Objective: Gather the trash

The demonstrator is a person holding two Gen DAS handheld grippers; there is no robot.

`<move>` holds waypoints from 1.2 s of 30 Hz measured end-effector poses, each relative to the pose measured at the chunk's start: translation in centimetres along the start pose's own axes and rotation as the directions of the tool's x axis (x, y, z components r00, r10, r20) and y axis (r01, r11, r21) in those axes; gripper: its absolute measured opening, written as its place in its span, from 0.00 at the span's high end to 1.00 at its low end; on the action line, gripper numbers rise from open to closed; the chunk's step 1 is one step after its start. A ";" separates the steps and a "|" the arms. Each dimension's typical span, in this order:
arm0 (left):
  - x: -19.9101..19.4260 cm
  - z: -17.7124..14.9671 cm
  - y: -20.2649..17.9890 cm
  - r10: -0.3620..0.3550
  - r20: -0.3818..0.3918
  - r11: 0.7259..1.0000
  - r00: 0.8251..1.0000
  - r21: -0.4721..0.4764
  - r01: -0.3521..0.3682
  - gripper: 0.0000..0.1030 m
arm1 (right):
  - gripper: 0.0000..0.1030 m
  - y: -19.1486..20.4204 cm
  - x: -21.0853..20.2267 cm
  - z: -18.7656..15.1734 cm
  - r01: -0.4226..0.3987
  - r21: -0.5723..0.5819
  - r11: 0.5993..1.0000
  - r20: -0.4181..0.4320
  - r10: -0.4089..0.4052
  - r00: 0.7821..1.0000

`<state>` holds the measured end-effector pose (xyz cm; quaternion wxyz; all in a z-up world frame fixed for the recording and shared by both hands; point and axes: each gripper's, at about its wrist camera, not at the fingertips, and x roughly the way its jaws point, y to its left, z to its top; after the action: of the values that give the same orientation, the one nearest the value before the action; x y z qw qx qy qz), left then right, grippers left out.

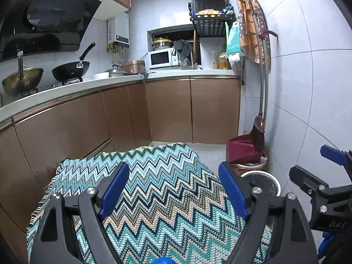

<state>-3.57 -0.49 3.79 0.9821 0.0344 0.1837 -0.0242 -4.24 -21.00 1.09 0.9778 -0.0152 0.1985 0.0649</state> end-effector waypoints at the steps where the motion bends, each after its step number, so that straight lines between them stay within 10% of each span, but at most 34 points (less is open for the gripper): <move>1: 0.2 -0.2 0.0 0.000 -0.006 1.000 1.000 0.001 0.000 0.20 | 0.00 -0.1 0.1 -0.1 0.000 0.001 1.000 -0.003 0.000 1.000; 36: 3.7 -2.8 0.3 -0.013 -0.090 1.000 0.996 0.014 0.015 0.20 | 0.00 -1.6 2.9 -2.0 0.024 0.036 0.999 -0.074 -0.021 0.997</move>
<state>-1.07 -0.09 -0.12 0.9723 0.0416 0.2279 -0.0310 -2.13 -22.32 -1.90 0.9706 -0.0018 0.2355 0.0498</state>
